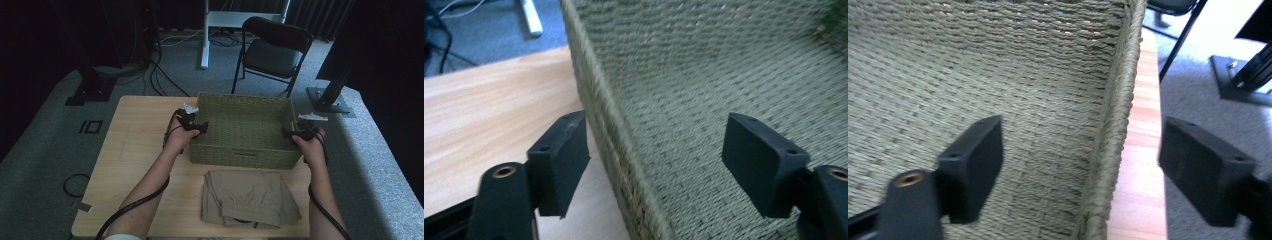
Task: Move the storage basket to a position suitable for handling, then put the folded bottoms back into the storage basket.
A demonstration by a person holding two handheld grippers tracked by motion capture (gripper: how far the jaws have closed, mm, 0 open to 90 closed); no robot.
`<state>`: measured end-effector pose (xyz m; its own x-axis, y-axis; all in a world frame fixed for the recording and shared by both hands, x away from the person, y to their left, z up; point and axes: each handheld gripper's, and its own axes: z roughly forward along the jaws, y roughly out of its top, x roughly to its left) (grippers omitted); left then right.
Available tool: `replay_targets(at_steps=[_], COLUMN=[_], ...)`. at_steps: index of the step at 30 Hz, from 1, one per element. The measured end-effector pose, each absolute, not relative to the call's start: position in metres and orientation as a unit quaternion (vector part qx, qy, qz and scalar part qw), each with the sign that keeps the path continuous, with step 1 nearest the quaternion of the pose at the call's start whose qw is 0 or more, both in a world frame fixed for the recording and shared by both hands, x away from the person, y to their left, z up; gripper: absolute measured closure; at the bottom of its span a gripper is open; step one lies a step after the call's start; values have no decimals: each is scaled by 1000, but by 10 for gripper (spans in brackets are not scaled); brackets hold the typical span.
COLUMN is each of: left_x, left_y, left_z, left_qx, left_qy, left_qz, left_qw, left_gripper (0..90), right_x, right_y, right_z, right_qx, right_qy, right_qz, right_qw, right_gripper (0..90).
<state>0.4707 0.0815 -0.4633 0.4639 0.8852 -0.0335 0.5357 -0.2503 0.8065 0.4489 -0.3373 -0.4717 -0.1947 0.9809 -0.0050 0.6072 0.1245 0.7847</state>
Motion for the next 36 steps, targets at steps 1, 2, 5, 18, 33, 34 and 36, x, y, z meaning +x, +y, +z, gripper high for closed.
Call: replay_targets(at_steps=[1, 2, 5, 18, 33, 34, 36], left_x=[470, 470, 468, 451, 427, 424, 415], left_y=[83, 84, 90, 106, 119, 119, 117], left_z=[-462, -460, -456, -435, -429, -428, -426], left_qx=[762, 762, 755, 736, 738, 737, 740], left_qy=[463, 459, 461, 437, 406, 404, 392], left_qz=[222, 224, 221, 221, 214, 212, 205], left_qw=[396, 397, 411, 467, 495, 498, 506], left_gripper=[273, 273, 264, 227, 227, 227, 227], right_x=[449, 449, 447, 433, 401, 401, 392], right_y=[-337, -337, -337, -334, -331, -331, -329], right_z=[-472, -472, -472, -445, -436, -436, -433], right_qx=[567, 567, 563, 543, 524, 524, 518], right_qy=[698, 698, 697, 687, 684, 684, 681], right_qz=[335, 335, 346, 384, 415, 415, 427], right_qw=[282, 282, 279, 293, 294, 294, 292], right_gripper=[158, 158, 141, 138, 139, 139, 139])
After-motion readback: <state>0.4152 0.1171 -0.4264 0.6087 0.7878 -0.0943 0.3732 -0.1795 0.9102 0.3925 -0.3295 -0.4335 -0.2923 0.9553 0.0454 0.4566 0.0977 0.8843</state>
